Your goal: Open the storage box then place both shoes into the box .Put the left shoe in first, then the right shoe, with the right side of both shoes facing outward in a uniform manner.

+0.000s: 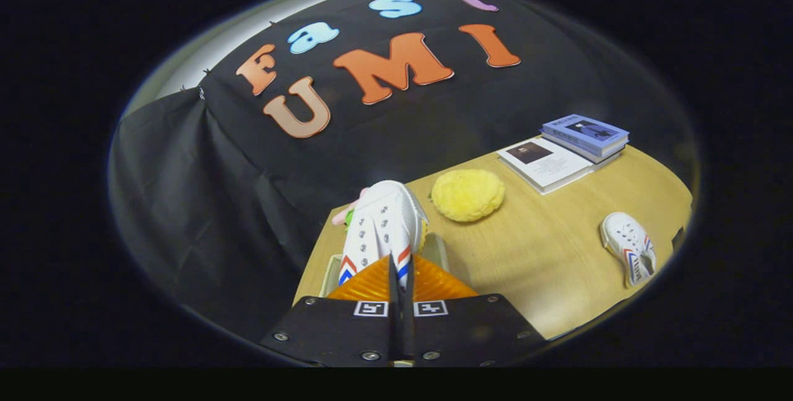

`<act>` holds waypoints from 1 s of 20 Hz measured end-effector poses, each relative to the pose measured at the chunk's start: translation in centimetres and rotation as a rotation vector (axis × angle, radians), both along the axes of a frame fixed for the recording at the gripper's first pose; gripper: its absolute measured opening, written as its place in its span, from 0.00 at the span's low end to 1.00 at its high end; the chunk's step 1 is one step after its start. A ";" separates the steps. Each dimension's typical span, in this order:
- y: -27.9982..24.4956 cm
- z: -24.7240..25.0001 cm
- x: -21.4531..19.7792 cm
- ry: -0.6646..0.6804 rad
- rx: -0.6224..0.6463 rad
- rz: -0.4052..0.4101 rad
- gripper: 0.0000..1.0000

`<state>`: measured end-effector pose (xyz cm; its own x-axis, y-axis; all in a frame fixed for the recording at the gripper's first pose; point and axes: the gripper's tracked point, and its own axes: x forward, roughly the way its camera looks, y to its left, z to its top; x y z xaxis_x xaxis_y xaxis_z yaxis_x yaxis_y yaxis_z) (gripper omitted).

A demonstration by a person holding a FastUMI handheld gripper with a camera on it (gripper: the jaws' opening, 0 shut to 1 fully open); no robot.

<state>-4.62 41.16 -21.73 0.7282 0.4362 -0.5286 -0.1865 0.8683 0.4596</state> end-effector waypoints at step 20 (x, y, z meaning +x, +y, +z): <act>5.9 -5.7 -6.8 0.094 -0.060 0.141 0.10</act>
